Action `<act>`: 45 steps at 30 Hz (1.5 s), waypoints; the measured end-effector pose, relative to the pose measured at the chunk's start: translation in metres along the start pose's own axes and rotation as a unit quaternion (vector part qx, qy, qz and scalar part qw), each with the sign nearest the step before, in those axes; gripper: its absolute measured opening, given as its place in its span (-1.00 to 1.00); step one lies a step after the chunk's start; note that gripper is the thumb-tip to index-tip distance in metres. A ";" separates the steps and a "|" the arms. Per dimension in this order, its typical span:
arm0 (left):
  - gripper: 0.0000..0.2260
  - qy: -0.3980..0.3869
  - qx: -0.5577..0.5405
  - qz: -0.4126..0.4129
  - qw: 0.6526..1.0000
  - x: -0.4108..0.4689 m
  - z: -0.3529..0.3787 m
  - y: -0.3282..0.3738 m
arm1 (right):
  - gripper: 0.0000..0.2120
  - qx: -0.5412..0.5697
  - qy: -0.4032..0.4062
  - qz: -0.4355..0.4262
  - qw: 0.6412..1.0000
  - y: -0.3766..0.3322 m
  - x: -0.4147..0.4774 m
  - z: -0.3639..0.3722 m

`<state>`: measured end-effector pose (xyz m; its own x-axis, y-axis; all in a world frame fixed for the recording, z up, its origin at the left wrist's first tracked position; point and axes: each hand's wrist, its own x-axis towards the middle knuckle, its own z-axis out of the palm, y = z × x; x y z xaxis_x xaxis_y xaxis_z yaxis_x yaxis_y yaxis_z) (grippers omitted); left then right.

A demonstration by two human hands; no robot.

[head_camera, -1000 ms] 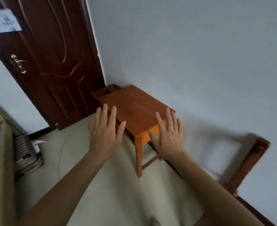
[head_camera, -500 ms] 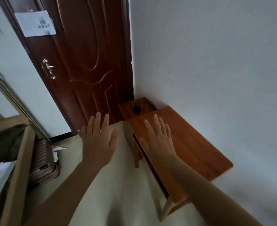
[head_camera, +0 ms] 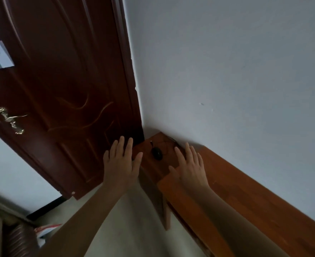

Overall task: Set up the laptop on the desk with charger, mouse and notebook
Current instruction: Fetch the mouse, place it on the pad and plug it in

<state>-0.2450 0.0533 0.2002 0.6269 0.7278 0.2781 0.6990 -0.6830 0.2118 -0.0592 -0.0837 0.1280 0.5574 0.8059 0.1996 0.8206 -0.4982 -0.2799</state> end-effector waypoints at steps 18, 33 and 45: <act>-0.39 -0.259 -0.013 -0.004 0.966 0.268 0.195 -0.096 | -0.35 0.037 -0.124 0.148 0.980 0.042 0.233 0.141; -0.32 -0.478 -0.027 0.149 0.865 0.417 0.399 -0.139 | -0.26 0.043 -0.227 0.453 0.861 0.044 0.292 0.281; -0.39 -0.531 0.108 0.264 0.798 0.421 0.495 -0.246 | -0.10 0.059 -0.256 0.321 0.910 0.007 0.368 0.441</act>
<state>0.0171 0.5586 -0.1989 0.7126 0.0616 -0.6989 0.2114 -0.9687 0.1302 0.0960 0.3507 -0.2149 0.7608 0.4185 -0.4960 0.3097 -0.9058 -0.2892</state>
